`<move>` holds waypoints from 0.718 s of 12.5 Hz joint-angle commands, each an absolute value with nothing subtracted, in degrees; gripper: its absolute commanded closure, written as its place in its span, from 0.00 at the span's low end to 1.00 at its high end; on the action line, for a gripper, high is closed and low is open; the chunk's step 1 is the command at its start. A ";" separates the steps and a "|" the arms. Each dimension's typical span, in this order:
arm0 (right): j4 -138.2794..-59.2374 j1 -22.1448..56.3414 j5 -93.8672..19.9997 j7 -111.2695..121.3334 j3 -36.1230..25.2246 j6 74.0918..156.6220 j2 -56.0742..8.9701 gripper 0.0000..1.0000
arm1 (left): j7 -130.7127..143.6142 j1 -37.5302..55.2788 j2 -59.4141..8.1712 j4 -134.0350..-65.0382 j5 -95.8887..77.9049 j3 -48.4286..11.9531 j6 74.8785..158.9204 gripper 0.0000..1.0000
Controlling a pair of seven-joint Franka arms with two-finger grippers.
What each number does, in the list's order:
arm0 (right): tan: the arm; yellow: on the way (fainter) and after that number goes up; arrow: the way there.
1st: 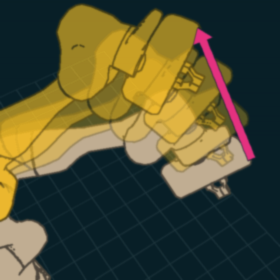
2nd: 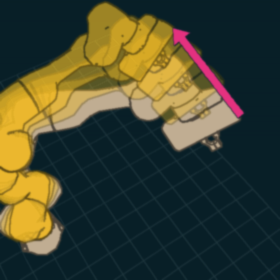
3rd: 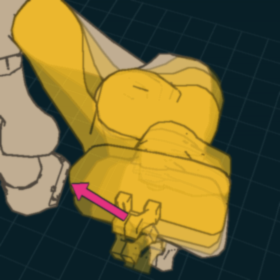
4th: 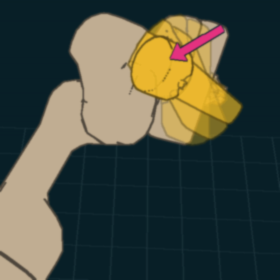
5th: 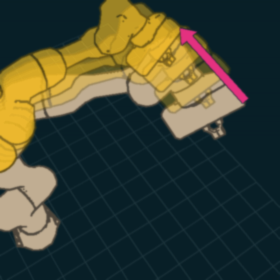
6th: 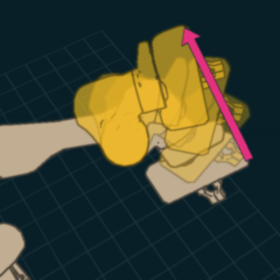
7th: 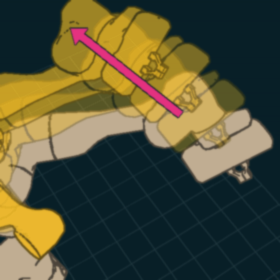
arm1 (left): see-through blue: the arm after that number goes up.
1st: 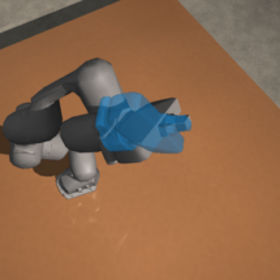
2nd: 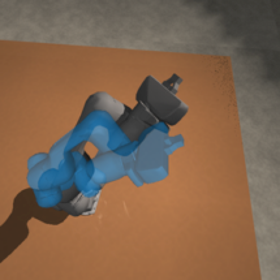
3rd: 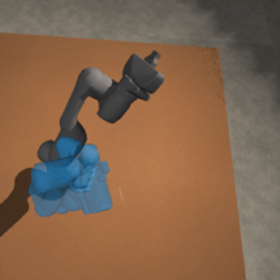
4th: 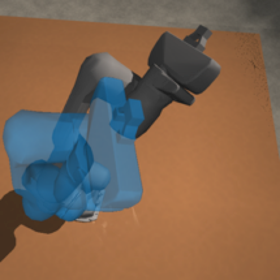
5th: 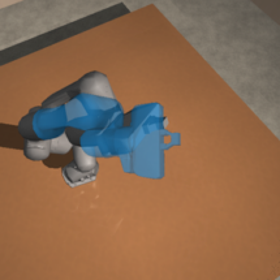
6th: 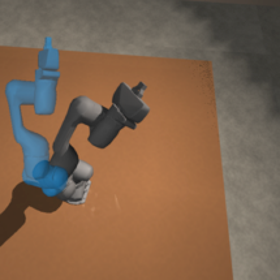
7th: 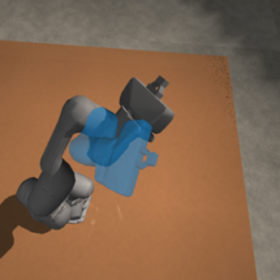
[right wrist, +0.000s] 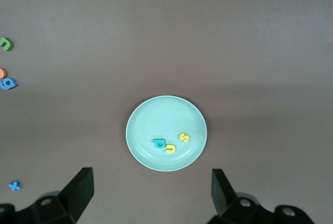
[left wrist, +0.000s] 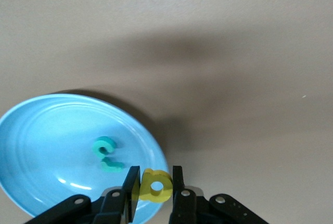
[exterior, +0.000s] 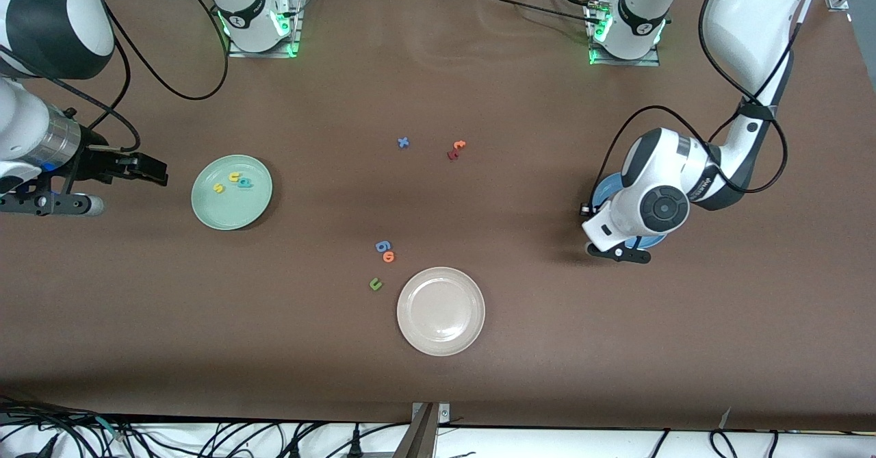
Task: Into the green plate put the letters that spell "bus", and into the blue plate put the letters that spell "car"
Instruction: 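Carry the yellow d to the blue plate and open the left gripper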
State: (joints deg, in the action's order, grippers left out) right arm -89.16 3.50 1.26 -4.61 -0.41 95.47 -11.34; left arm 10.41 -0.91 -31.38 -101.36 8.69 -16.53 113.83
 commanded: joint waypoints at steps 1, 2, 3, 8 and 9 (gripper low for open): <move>-88.24 3.52 1.76 -5.63 -0.09 94.31 -11.34 0.00 | 4.50 -4.47 -27.16 -105.90 10.11 -17.14 114.34 0.81; -88.24 3.52 1.76 -5.63 -0.09 94.31 -11.34 0.00 | 3.44 -5.18 -26.81 -106.43 10.19 -17.14 114.52 0.82; -88.24 3.52 1.76 -5.63 -0.09 94.39 -11.34 0.00 | 2.56 -5.53 -25.94 -108.18 10.11 -17.14 116.35 0.82; -88.24 3.52 1.76 -5.63 -0.09 94.31 -11.34 0.00 | 1.93 -9.14 -20.31 -125.50 10.11 -17.14 138.77 0.82; -88.33 3.52 1.76 -5.54 -0.09 94.39 -11.34 0.00 | 1.93 -9.31 -20.13 -125.68 10.11 -17.14 139.13 0.82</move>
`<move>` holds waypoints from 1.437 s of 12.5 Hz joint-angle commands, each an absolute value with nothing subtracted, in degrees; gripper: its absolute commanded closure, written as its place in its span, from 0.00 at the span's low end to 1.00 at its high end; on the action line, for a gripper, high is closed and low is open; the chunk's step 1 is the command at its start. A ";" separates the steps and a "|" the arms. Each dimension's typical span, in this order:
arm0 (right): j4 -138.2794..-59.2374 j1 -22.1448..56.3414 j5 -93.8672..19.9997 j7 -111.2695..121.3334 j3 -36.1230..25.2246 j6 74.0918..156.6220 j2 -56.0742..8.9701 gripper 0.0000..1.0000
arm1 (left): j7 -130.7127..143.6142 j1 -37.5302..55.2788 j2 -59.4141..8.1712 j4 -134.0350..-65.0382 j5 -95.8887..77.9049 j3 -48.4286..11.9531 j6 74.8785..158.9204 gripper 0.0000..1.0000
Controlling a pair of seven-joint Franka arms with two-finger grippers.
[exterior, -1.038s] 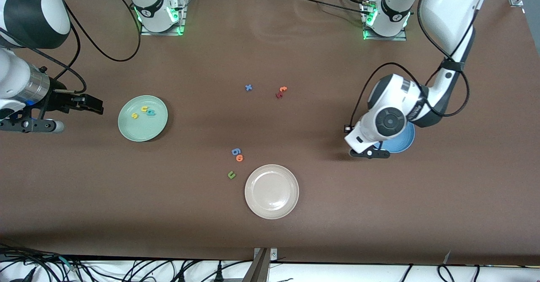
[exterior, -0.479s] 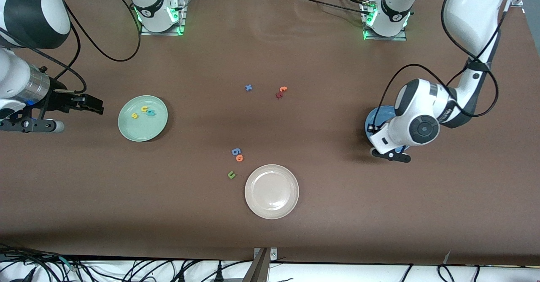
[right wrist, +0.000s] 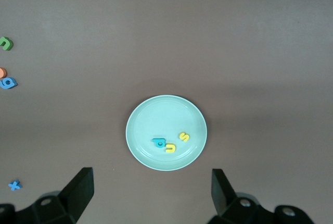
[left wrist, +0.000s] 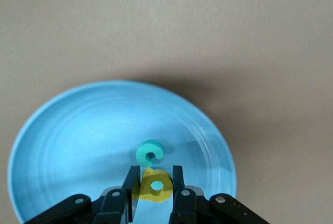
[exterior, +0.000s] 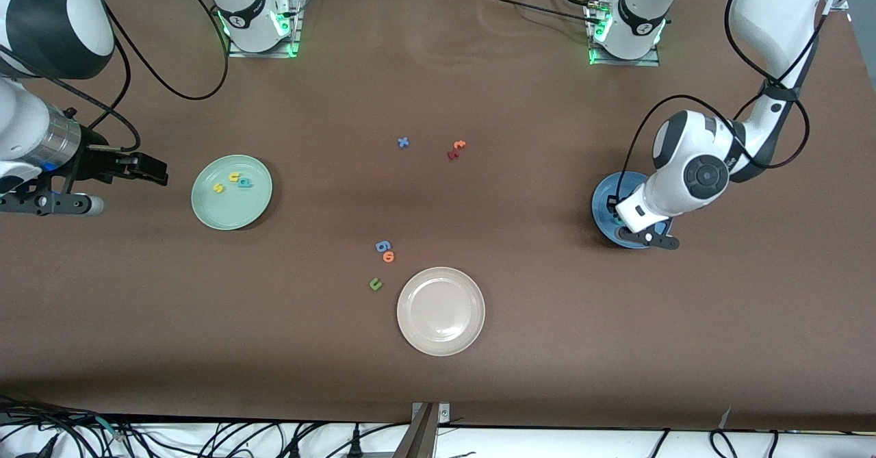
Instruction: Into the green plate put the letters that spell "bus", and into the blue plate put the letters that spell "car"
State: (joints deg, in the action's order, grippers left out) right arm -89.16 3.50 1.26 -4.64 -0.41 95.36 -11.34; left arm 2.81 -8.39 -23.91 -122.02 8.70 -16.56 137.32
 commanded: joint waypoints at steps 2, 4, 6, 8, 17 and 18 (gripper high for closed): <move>-88.33 3.52 1.76 -5.62 -0.09 94.31 -11.34 0.00 | 1.85 -9.40 -20.13 -125.51 10.11 -17.14 138.52 0.06; -88.33 3.52 1.76 -5.54 -0.17 94.39 -11.34 0.00 | 2.63 -9.06 -19.52 -124.03 10.02 -17.31 135.46 0.00; -88.33 3.52 1.76 -5.62 -0.09 94.39 -11.34 0.00 | 2.20 -9.31 -17.42 -121.74 10.02 -17.23 130.10 0.00; -88.33 3.52 1.76 -5.54 -0.09 94.39 -11.34 0.00 | 2.11 -9.32 -15.48 -118.23 9.93 -17.23 122.39 0.00; -88.33 3.52 1.76 -5.54 -0.17 94.39 -11.34 0.00 | 0.62 -13.18 -15.64 -92.84 4.57 -16.96 86.79 0.00; -88.33 3.52 1.76 -5.54 -0.18 94.39 -11.34 0.00 | 0.09 -13.44 -15.64 -90.90 4.57 -16.96 84.66 0.00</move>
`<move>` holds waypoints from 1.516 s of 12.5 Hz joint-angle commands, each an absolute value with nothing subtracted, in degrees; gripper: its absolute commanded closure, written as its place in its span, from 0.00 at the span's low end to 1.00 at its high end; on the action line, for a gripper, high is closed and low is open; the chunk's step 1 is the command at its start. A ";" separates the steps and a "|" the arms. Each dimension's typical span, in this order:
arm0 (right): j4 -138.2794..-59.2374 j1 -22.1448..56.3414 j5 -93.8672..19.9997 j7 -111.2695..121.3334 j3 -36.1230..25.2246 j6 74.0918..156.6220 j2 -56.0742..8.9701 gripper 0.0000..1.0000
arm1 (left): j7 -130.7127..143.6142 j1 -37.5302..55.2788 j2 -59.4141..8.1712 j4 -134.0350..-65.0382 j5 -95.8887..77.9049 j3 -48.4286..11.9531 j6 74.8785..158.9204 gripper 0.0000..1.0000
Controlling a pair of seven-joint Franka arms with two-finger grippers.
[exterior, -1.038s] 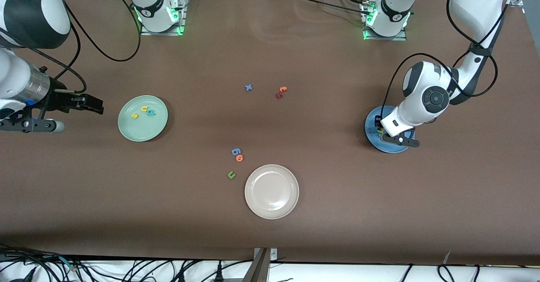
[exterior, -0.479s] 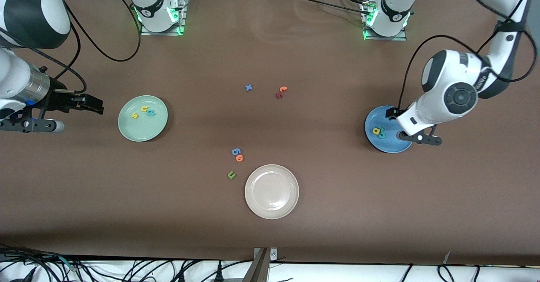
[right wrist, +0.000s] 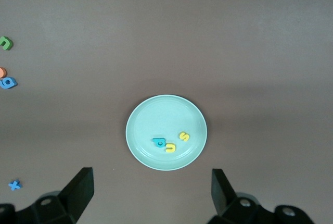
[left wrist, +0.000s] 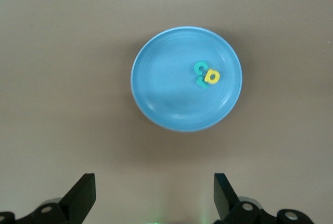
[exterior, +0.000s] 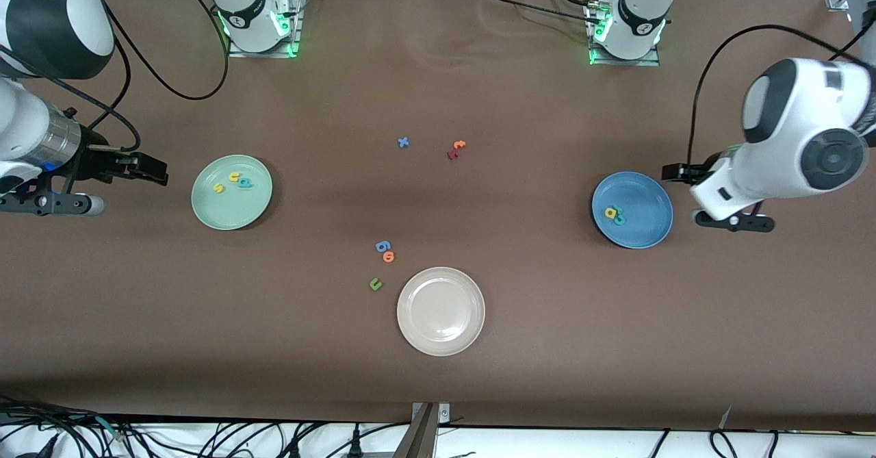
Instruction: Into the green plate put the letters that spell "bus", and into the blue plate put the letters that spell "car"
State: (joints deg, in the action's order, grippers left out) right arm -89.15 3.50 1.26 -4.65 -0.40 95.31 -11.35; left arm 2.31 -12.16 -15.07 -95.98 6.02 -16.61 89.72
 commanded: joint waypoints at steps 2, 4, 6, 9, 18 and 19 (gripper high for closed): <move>-88.33 3.52 1.76 -5.54 -0.17 94.39 -11.34 0.00 | 0.26 -11.88 -13.64 -89.05 3.61 -14.34 82.54 0.00; -88.33 3.51 1.76 -5.54 -0.18 94.39 -11.34 0.00 | 0.18 -7.67 -10.30 -88.94 2.99 -10.13 79.91 0.00; -88.33 3.52 1.76 -5.54 -0.18 94.31 -11.34 0.00 | 0.18 -4.85 -6.70 -89.64 2.99 -7.22 79.45 0.00; -88.33 3.52 1.76 -5.54 -0.18 94.31 -11.34 0.00 | 0.88 -2.47 -4.14 -89.74 -0.61 -1.33 80.06 0.00; -88.42 3.52 1.76 -5.54 -0.18 94.31 -11.34 0.00 | 0.62 0.52 0.17 -92.37 -0.35 -0.18 83.14 0.00; -88.42 3.52 1.76 -5.54 -0.18 94.31 -11.34 0.00 | 0.79 0.79 -0.35 -92.46 -0.35 0.17 83.32 0.00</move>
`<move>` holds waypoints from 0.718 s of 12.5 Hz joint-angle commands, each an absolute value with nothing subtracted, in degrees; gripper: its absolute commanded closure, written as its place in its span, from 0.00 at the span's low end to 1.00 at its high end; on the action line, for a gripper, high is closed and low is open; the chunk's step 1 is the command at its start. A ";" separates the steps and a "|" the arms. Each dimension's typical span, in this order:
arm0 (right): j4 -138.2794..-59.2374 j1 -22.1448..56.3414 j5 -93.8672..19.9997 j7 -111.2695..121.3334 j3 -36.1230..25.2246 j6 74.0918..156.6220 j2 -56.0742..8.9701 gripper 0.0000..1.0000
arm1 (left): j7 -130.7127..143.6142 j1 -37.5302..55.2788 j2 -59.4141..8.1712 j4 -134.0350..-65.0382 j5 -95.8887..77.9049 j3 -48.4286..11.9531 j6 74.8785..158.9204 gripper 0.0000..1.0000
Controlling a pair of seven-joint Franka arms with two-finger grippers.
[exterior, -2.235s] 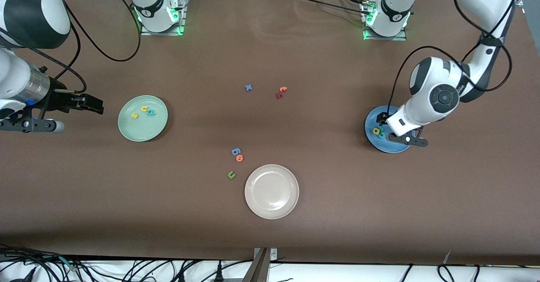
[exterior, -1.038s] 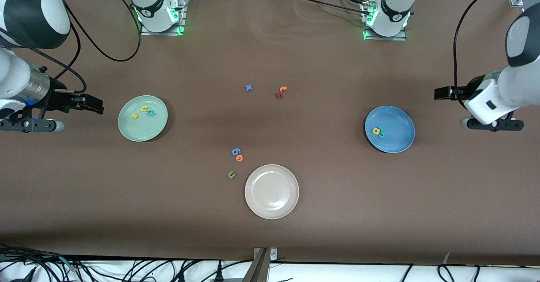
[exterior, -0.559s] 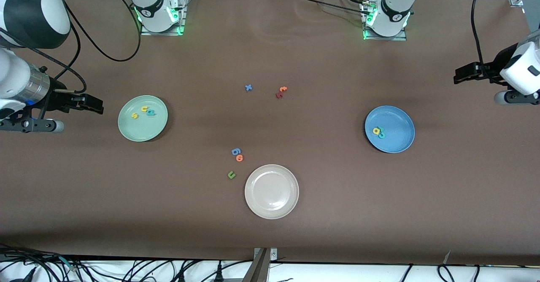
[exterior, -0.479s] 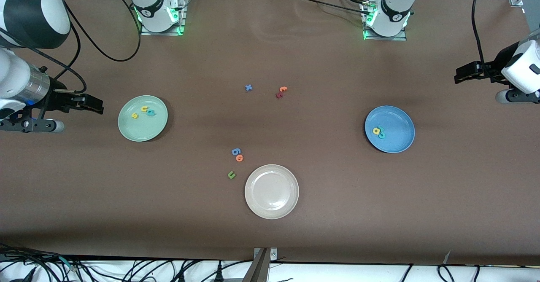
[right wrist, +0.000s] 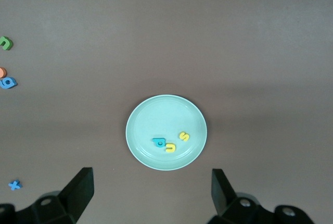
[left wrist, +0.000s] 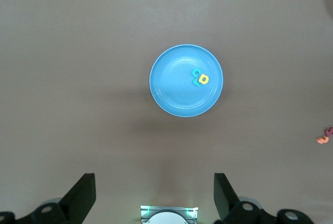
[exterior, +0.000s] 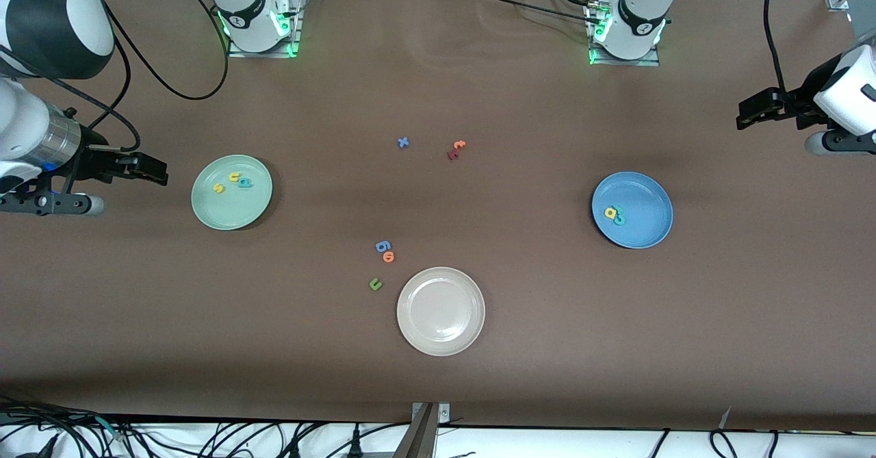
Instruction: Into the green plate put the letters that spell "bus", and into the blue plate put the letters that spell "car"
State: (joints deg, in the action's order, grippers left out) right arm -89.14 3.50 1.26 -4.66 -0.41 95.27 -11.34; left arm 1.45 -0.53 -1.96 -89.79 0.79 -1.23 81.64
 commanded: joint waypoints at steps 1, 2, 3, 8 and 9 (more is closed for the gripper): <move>-88.42 3.52 1.76 -5.54 -0.18 94.31 -11.34 0.00 | 0.79 0.09 -0.53 -92.29 -0.35 0.09 83.84 0.00; -88.42 3.52 1.67 -5.54 -0.18 94.31 -11.34 0.00 | 0.79 -0.26 -0.88 -92.02 -0.35 0.17 83.85 0.00; -88.42 3.52 1.67 -5.54 -0.18 94.39 -11.34 0.00 | 0.79 -1.13 -0.88 -91.85 -0.44 0.18 83.76 0.00; -88.24 3.52 1.76 -5.01 -0.18 94.75 -11.78 0.00 | 0.79 -1.32 -0.97 -91.85 -0.35 -0.09 83.85 0.00; -88.24 3.52 1.76 -5.10 -0.18 94.83 -11.78 0.00 | 0.79 -1.32 -0.97 -91.85 -0.35 -0.09 83.85 0.00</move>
